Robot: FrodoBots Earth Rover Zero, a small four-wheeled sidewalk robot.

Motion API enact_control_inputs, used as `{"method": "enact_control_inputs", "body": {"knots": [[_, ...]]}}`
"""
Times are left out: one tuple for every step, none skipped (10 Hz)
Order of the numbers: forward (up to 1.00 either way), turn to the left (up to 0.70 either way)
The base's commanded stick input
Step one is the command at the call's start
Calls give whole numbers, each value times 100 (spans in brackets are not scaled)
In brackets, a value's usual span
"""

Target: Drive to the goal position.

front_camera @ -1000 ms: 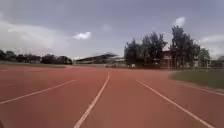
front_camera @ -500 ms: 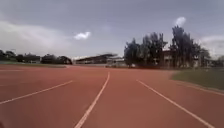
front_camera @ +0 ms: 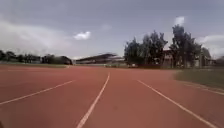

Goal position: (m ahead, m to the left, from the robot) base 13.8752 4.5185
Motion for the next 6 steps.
{"method": "enact_control_inputs", "body": {"knots": [[45, 0], [45, 0], [45, 0], [45, 0], [45, 0], [45, 0]]}}
